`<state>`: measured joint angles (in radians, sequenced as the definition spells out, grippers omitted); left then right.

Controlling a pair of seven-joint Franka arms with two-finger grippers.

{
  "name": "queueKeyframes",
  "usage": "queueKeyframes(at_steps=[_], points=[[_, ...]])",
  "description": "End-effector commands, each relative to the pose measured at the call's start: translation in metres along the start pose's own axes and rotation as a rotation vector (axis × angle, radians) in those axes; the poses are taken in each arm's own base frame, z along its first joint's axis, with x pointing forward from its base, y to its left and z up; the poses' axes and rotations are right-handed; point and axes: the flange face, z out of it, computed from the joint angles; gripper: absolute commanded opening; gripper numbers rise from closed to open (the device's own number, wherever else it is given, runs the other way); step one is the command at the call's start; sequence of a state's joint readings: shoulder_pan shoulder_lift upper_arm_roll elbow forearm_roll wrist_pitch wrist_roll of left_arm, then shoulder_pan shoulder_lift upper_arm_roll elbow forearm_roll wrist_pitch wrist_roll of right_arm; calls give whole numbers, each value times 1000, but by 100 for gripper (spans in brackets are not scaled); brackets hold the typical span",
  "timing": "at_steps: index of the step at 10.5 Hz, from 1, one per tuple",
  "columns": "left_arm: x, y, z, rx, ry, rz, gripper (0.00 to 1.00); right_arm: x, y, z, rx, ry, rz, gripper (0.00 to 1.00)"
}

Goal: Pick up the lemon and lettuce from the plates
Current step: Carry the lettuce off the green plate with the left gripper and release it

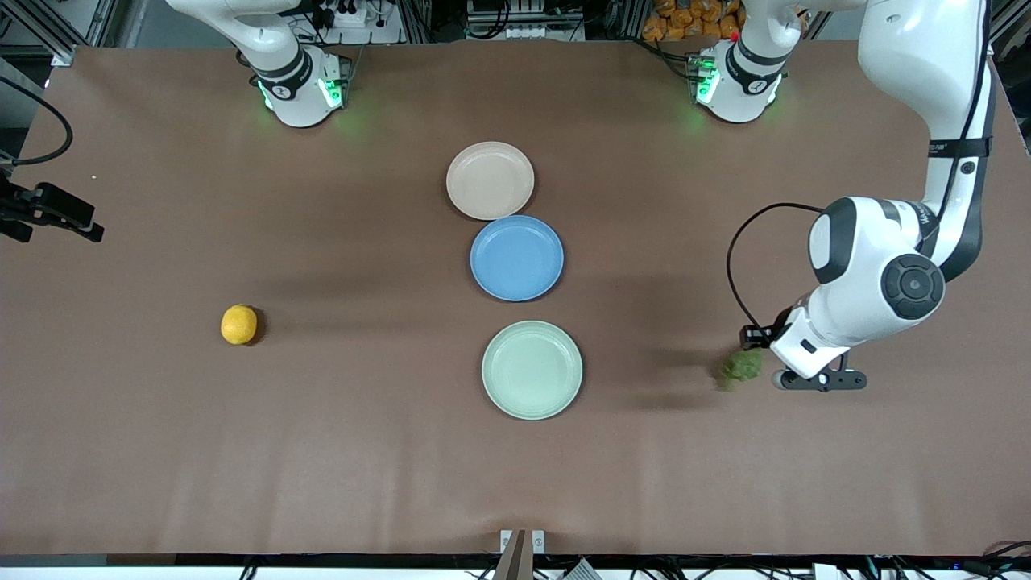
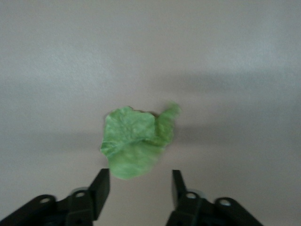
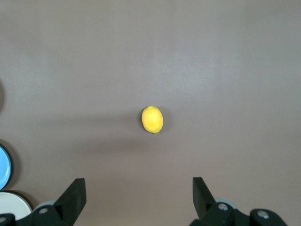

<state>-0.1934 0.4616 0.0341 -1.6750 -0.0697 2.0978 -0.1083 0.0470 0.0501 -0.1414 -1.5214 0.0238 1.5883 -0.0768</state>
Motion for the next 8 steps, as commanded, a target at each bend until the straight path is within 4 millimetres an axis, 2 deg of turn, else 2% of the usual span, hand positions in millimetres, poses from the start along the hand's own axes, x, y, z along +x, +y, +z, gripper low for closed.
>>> queueKeyframes(at_steps=[1, 3, 4, 5, 6, 8], points=[[-9, 0, -23, -7, -3, 17, 100, -4, -7, -10, 18, 9, 5, 100], [-16, 0, -40, -5, -42, 4, 100, -4, -17, -12, 5, 11, -13, 100], [-21, -3, -55, -8, -31, 2, 100, -4, -20, -12, 6, 9, -19, 100], [-29, -12, -78, -10, -36, -2, 100, -4, -22, -12, 6, 10, -23, 100], [-38, -22, -112, -17, -5, -9, 100, -4, -23, -13, 4, 15, -26, 100], [-59, -30, -165, 40, 42, 14, 100, -4, -23, -11, 4, 6, -24, 100]])
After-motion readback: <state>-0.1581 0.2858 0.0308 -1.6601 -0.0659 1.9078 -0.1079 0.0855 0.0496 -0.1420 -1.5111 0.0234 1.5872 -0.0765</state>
